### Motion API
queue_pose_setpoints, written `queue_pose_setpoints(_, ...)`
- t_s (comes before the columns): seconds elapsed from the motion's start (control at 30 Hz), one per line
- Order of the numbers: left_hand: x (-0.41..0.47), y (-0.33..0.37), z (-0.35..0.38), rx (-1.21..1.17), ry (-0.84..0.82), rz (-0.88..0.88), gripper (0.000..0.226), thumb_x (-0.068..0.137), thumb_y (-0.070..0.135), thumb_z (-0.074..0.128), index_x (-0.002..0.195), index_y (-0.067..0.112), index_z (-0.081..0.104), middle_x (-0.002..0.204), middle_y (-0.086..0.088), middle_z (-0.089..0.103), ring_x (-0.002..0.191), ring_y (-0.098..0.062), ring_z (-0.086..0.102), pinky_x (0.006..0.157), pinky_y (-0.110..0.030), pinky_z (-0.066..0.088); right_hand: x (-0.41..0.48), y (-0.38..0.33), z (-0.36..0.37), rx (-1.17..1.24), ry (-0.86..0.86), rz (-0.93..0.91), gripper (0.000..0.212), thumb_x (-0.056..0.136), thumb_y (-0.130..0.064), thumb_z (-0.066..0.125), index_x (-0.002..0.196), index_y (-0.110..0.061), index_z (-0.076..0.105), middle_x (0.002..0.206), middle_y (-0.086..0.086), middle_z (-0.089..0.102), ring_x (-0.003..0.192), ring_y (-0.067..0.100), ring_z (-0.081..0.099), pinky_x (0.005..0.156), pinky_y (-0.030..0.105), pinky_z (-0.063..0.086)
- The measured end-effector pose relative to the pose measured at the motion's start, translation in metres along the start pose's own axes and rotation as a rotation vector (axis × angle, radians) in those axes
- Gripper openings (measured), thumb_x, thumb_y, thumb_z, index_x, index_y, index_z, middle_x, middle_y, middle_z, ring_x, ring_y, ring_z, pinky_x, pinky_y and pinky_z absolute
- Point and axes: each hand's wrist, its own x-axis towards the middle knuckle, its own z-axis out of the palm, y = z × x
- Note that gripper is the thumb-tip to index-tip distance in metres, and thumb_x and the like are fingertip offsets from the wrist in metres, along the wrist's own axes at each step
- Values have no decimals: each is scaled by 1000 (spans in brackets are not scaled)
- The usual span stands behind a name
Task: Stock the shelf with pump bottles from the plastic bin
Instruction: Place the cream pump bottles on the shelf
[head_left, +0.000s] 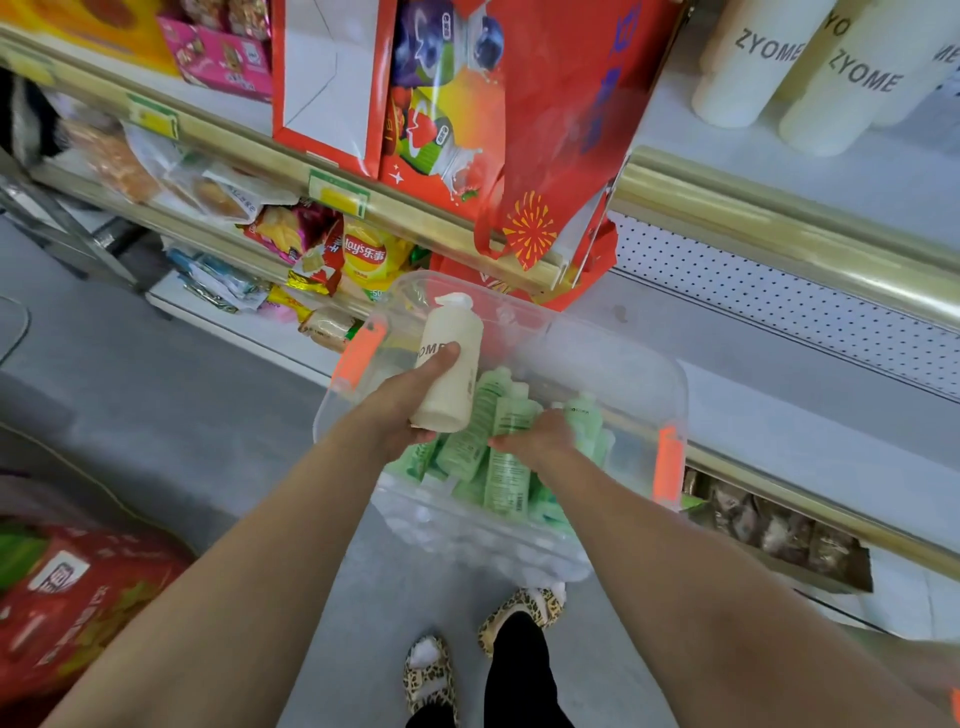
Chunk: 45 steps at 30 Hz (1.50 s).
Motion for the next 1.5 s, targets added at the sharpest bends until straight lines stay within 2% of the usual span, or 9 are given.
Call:
queue_pose_setpoints(0.1,-16,2,4,-127,-19,84,42,84,52,67,111,21,61,101,-2,72,95,-19,68,82,-36,55,-5,6,-14,449,-196,13,45,70,-13,89,108,-4,68,109,12,74,92,23,72,82,35,58)
queue_pose_setpoints(0.3,-46,21,13,-242,-132,246,20,91,31,65,109,22,62,98,-2,72,95,-21,68,96,-45,52,-48,-16,-48,1119,-394,-51,35,88,-24,65,118,-7,64,99,13,65,97,32,63,100,47,50)
queue_pose_setpoints(0.5,-81,59,38,-157,-268,437,56,78,25,77,128,7,59,114,-14,70,101,-29,67,82,-53,57,-97,-44,-92,1069,-471,-193,45,91,-34,63,125,-3,61,99,17,67,82,32,69,73,40,58)
queue_pose_setpoints(0.63,-105,85,64,-166,-300,497,55,77,19,77,127,5,58,108,-13,72,90,-23,72,67,-35,58,-128,-49,-129,963,-429,-319,41,81,-27,72,113,-3,64,90,13,70,76,23,68,67,33,59)
queue_pose_setpoints(0.8,-122,108,103,-93,-376,552,56,71,27,83,121,12,63,111,-12,72,102,-29,69,85,-49,58,-159,-42,-195,1057,-335,-488,30,93,-31,62,111,-6,64,93,11,70,80,26,69,83,43,57)
queue_pose_setpoints(0.93,-132,118,143,-26,-421,583,58,70,34,83,119,10,64,114,-14,72,104,-30,68,95,-53,50,-178,-34,-244,1086,-190,-557,32,98,-35,57,112,-7,65,94,10,72,84,24,71,78,37,57)
queue_pose_setpoints(1.2,-129,138,219,16,-450,612,74,59,33,84,124,12,57,119,-8,70,106,-25,68,91,-49,56,-176,-24,-325,1077,-34,-613,46,81,-30,79,117,-8,62,96,12,64,78,25,65,72,37,57)
queue_pose_setpoints(1.3,-119,147,247,31,-448,628,72,64,29,84,126,10,55,120,-9,69,107,-27,67,69,-39,59,-165,-20,-361,1050,12,-671,38,83,-22,76,116,-8,61,87,9,70,76,26,68,69,39,58)
queue_pose_setpoints(1.5,-88,168,316,20,-420,636,84,58,22,93,129,12,49,119,-6,68,106,-24,67,95,-56,52,-124,-14,-432,1010,84,-733,54,77,-18,80,124,1,62,111,16,71,100,31,70,84,45,58)
